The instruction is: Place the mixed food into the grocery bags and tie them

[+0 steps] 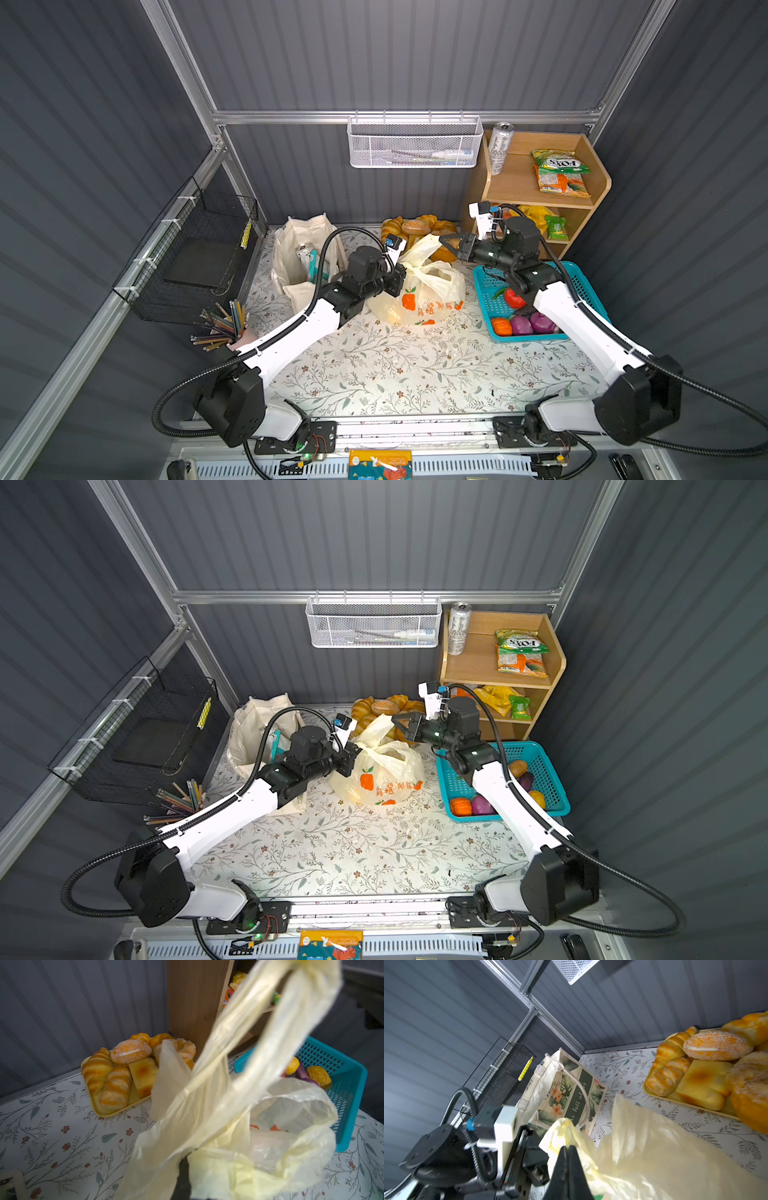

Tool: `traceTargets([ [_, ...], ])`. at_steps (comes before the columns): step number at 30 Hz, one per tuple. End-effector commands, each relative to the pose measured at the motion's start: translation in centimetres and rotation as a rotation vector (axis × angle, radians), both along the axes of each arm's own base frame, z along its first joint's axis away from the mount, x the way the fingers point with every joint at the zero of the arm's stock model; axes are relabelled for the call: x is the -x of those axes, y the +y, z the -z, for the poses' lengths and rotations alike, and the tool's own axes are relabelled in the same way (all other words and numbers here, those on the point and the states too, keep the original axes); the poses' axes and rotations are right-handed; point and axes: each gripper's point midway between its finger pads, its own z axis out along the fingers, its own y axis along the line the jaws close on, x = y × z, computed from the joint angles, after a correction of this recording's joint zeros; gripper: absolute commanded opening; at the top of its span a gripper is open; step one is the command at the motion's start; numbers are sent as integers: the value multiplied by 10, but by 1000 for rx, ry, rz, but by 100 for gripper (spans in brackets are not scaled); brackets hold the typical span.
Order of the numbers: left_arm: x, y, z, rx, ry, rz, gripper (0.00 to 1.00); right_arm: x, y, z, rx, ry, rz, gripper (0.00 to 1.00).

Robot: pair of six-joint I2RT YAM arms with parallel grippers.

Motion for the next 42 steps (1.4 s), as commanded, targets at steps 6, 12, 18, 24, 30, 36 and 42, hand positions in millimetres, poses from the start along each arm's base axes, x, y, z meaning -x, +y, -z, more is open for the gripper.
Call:
traceTargets([
  [6,-23,2,-35,107,4,-108,0,50,24,40,69,-3,-146,0],
  [12,-26,-3,-28,93,118,-121,0,34,29,57,80,44,-124,0],
  [18,-21,0,-35,196,167,-160,0,27,25,30,82,-5,-131,0],
  [24,-17,6,-51,337,226,-271,0,31,16,-17,72,-65,-172,0],
  [30,-12,8,-63,400,234,-366,0,35,14,-32,94,-66,-213,0],
  [36,-24,7,-39,383,269,-454,0,26,24,-3,98,13,-267,0],
  [42,-42,-8,-12,292,268,-450,5,24,30,38,92,103,-301,0],
])
